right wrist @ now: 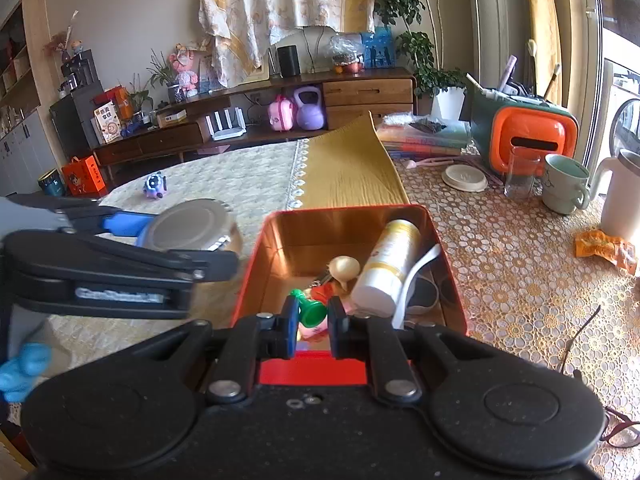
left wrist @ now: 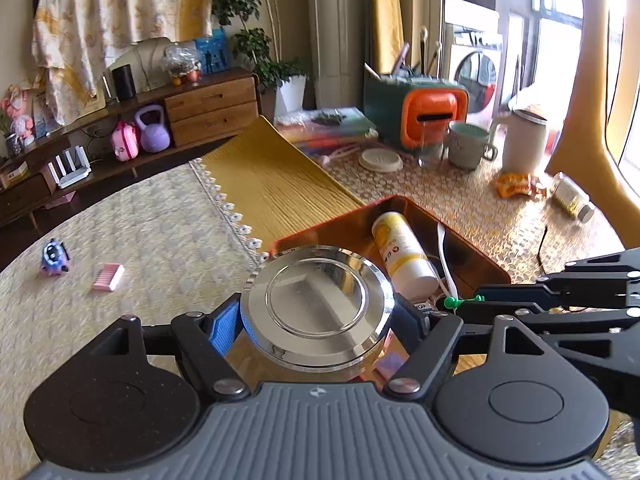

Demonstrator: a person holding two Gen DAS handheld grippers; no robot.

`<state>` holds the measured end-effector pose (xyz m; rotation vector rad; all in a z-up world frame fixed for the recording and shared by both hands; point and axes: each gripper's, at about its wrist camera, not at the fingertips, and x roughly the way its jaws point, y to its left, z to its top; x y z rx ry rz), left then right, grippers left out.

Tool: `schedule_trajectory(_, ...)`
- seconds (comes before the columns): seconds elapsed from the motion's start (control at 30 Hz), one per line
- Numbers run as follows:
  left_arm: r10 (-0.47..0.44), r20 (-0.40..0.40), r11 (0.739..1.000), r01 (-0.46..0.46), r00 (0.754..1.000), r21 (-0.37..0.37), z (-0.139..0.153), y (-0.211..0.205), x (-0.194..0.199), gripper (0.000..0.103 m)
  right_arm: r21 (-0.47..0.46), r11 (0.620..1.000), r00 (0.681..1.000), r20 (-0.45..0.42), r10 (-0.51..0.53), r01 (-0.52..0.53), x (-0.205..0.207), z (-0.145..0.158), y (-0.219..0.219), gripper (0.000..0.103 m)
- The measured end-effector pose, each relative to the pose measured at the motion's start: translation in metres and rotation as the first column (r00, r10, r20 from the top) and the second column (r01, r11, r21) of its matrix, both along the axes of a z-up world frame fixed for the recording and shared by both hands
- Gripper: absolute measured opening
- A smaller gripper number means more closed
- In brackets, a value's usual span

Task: Organize rigid objects
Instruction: 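Carry the silver tin and green cap with both tools over the red tin, then lower both tools into the red tin and open them to drop tin and cap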

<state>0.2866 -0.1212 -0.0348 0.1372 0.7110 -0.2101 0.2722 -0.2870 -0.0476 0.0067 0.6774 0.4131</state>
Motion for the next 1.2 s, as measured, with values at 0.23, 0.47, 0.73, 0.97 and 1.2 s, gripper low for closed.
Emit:
schedule_trajectory(0.23, -0.014, -0.028, 1.000, 0.014, 1.000, 0.007, -0.022, -0.023, 0.033, 0.077, -0.022, 1.000, 1.000, -0.018, 0.013, -0.013, 0.007, -0.013, -0.004, 0.014)
schedule_trajectory(0.47, -0.002, -0.068, 1.000, 0.003, 0.998, 0.006, -0.039, -0.036, 0.066, 0.077, -0.044, 0.998, 0.999, -0.033, 0.036, -0.037, 0.019, -0.022, 0.001, 0.014)
schedule_trajectory(0.73, -0.024, -0.101, 0.999, 0.028, 0.995, 0.041, -0.060, -0.050, 0.087, 0.077, -0.090, 0.994, 0.997, -0.047, 0.057, -0.061, 0.029, -0.034, 0.009, 0.014)
schedule_trajectory(0.97, -0.020, -0.146, 0.999, 0.025, 0.989, 0.034, -0.073, -0.052, 0.092, 0.077, -0.102, 0.993, 0.996, -0.070, 0.060, -0.067, 0.034, -0.043, 0.011, 0.014)
schedule_trajectory(1.2, -0.024, -0.155, 0.998, 0.033, 0.988, 0.054, -0.076, -0.056, 0.092, 0.077, -0.097, 0.993, 0.995, -0.080, 0.054, -0.062, 0.037, -0.046, 0.011, 0.017)
